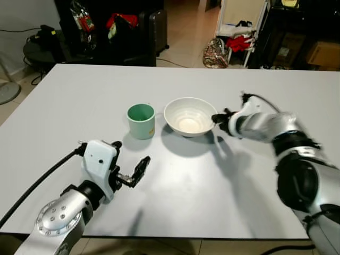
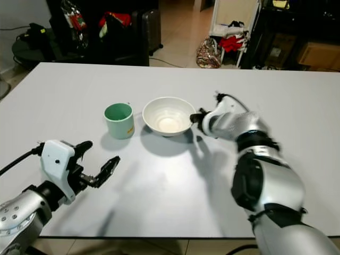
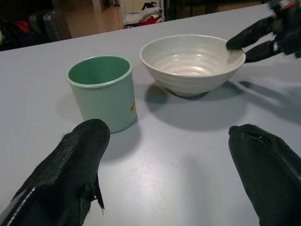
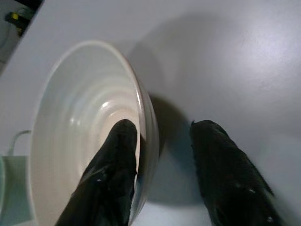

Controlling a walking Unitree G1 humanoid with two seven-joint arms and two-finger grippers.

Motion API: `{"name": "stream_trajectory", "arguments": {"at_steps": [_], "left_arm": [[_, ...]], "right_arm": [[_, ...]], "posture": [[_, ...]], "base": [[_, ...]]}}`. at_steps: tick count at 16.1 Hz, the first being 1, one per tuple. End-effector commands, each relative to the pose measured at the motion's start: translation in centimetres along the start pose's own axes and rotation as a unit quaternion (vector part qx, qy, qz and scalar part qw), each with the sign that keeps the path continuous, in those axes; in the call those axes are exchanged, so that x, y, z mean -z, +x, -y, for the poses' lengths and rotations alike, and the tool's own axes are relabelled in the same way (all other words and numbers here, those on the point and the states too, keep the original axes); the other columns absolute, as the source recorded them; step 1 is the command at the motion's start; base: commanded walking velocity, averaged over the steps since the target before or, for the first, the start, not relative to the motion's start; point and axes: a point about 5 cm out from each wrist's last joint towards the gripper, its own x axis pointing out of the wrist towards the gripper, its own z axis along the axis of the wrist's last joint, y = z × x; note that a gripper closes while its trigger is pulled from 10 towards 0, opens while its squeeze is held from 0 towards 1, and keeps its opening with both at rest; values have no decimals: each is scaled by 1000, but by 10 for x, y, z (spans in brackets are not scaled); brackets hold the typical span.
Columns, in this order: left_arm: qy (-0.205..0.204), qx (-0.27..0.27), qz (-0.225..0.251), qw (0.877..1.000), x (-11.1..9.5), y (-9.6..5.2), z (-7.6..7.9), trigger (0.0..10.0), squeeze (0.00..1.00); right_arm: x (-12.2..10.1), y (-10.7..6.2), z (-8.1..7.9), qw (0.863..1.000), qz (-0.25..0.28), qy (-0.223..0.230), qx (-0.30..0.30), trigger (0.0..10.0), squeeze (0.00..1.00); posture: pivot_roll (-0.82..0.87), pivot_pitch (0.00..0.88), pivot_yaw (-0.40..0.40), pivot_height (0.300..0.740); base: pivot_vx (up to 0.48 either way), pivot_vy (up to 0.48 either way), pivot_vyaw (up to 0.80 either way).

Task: Setting the table

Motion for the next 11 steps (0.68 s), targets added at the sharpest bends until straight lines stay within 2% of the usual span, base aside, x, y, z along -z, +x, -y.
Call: {"name": "stream_trajectory", "arguments": {"at_steps": [1, 2, 5, 6, 7, 8, 9, 10, 11], "left_arm": [[3, 4, 0, 1000, 0, 2, -2, 10000, 0], [3, 6, 2, 1000, 0, 2, -3, 10000, 0], [3, 1, 14, 1000, -4, 9, -11, 10000, 0], [3, -1, 16, 1000, -5, 10, -12, 10000, 0], [-4, -23, 25, 999, -7, 13, -15, 10000, 0], [-6, -37, 28, 999, -8, 15, -17, 10000, 0], [-19, -63, 29, 997, -5, 18, -19, 10000, 0], [-20, -69, 27, 997, -4, 19, -19, 10000, 0], [-20, -78, 27, 996, -3, 19, -19, 10000, 0]], "right_arm": [[-1, -7, 0, 1000, -18, 6, -17, 10000, 1000], [1, -11, 1, 999, -25, 3, -23, 10000, 1000], [22, -49, 5, 998, -25, -33, -56, 10000, 1000], [25, -54, 5, 997, -21, -38, -60, 10000, 1000], [34, -77, 3, 995, 1, -65, -78, 10000, 1000], [38, -87, 2, 993, 12, -77, -86, 10000, 1000], [45, -107, 3, 986, 45, -130, -89, 10000, 1000], [48, -112, 3, 984, 53, -147, -91, 10000, 1000], [53, -125, 2, 974, 93, -192, -76, 10000, 1000]], "posture": [[-19, 0, 40, 740], [-26, 0, 45, 740], [-53, 0, 76, 740], [-53, 0, 76, 740], [-87, 0, 114, 740], [-96, 0, 122, 740], [-122, 0, 141, 740], [-122, 0, 141, 740], [-128, 0, 133, 740]], "base": [[0, 0, 0], [0, 0, 0], [0, 0, 0], [0, 0, 0], [0, 0, 0], [0, 0, 0], [0, 0, 0], [0, 0, 0], [0, 0, 0]]}}
